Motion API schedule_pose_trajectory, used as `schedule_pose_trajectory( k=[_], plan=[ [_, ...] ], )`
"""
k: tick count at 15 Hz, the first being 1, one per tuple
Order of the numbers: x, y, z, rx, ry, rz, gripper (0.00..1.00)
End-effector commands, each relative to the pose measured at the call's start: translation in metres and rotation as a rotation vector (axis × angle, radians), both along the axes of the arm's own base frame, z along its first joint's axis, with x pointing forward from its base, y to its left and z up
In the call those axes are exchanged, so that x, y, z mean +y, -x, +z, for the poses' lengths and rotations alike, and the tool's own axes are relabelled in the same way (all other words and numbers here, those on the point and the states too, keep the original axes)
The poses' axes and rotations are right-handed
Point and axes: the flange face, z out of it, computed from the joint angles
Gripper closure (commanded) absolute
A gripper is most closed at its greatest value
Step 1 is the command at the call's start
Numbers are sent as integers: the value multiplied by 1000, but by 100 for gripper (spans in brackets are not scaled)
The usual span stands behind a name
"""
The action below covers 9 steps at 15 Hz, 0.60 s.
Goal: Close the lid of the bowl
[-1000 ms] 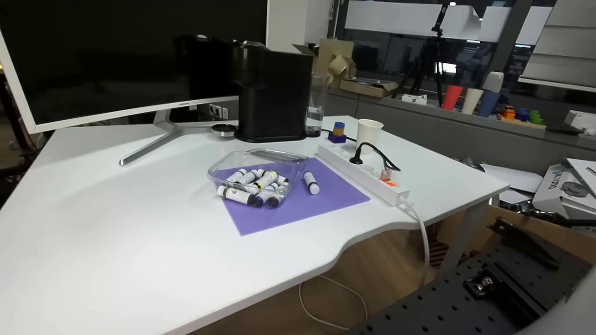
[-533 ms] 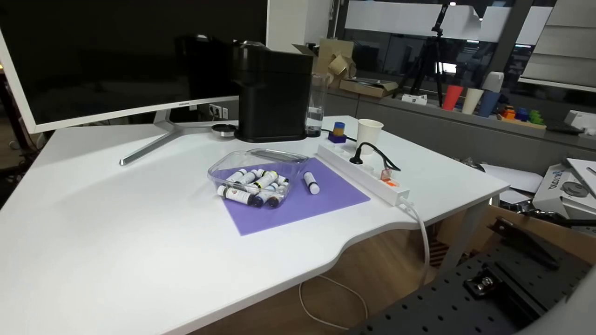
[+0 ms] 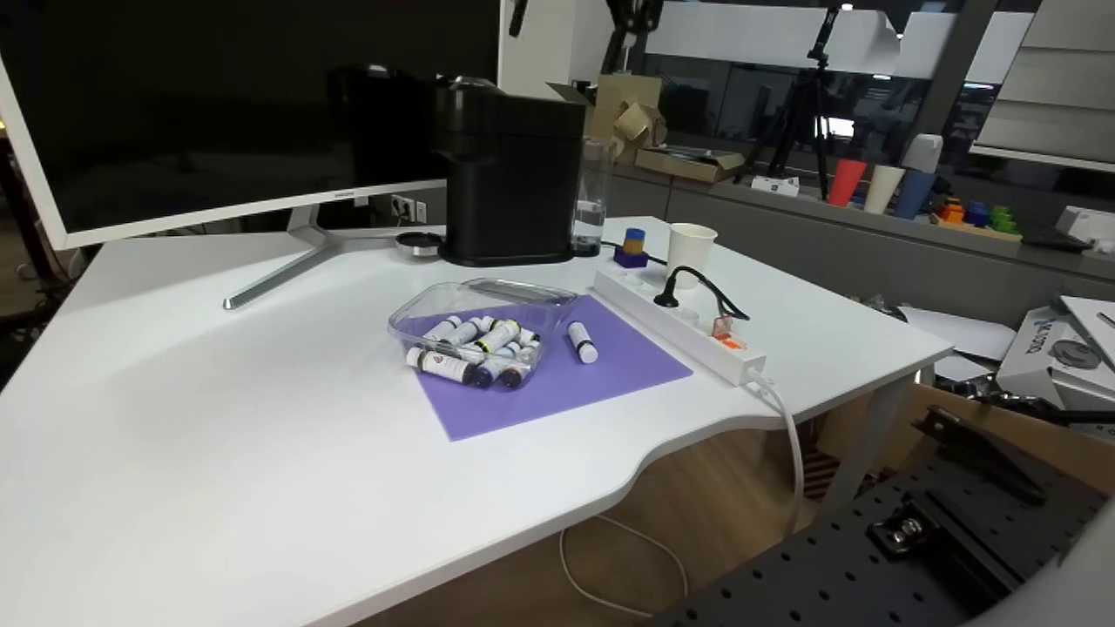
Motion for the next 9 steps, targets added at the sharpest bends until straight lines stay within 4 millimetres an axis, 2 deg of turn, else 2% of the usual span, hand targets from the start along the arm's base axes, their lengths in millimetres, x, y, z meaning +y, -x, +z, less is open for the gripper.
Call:
schedule_pose_trajectory(
  k=[1, 4, 5, 7, 9],
  plan=[
    [-21, 1, -46, -37, -14, -192, 0],
    [-28, 10, -88, -24, -55, -329, 0],
    [-27, 3, -76, -37, -27, -229, 0],
    [-28, 8, -93, -20, -38, -271, 0],
    [-28, 8, -95, -20, -43, -285, 0]
  ],
)
